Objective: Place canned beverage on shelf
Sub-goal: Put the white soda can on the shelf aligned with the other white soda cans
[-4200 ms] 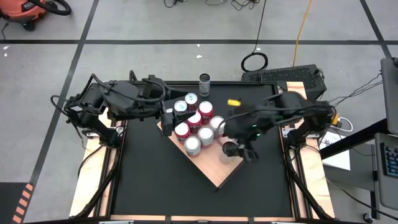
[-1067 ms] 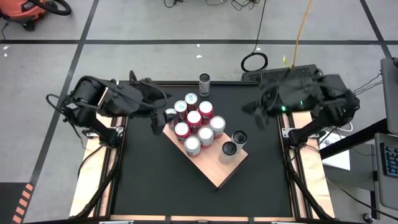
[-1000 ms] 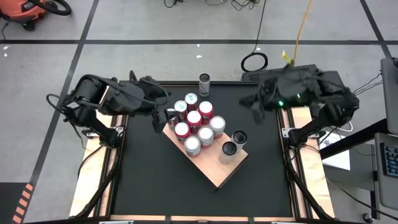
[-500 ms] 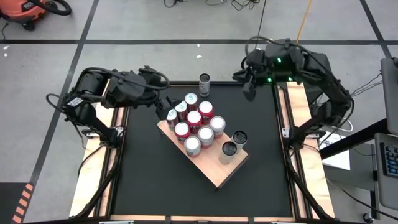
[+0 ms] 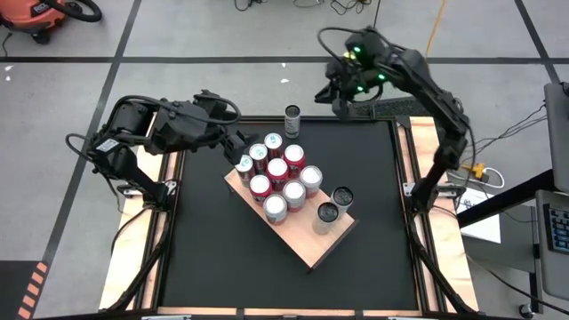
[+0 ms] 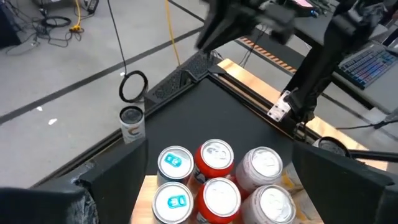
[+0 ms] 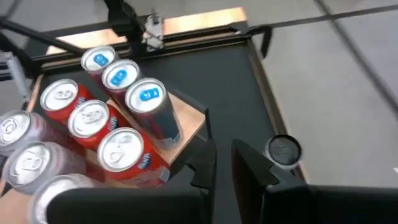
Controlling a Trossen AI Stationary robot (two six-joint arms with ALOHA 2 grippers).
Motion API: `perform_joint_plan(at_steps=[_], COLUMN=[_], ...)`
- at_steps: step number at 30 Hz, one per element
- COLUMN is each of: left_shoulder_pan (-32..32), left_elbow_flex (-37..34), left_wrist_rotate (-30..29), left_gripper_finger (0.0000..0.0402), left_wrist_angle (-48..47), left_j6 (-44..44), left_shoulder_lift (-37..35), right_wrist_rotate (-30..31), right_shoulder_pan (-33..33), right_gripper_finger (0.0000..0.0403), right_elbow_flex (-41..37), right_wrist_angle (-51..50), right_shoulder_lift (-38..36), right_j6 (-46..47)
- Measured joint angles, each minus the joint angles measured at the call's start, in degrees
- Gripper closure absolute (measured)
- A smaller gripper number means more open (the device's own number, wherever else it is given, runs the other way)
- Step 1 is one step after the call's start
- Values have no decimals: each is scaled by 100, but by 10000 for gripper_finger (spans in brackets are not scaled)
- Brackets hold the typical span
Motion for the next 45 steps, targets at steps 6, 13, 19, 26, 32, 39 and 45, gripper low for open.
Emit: perform_joint_plan(at_steps=[6,13,19,26,32,39,45], left_shoulder_pan=[-1,196,1062,2950,4186,4641,4647], left_elbow_flex=[0,0,0,-17,-24,-31,-31], left_wrist_rotate=[-22,-244,425,3216,5085,4352,4374], left_gripper_finger=[6,6,6,34,65,68,68], left_wrist_angle=[-94,-387,-398,125,420,482,162], left_j6=[-216,-370,161,2108,3605,4269,4189], left_shoulder_lift=[2,4,4,283,988,1844,2252], right_wrist_rotate=[-778,-786,-786,-757,-754,-602,-343], right_shoulder_pan=[-406,-513,-502,-502,-500,-356,-166], right_gripper_finger=[376,376,376,376,376,376,376], right_elbow_flex=[0,-2,-2,0,0,0,0], right_wrist_angle=[34,15,13,11,-119,-479,-742], right_shoulder_lift=[790,1254,1214,979,884,875,875], right_j6=[-178,82,491,840,1540,1922,2118])
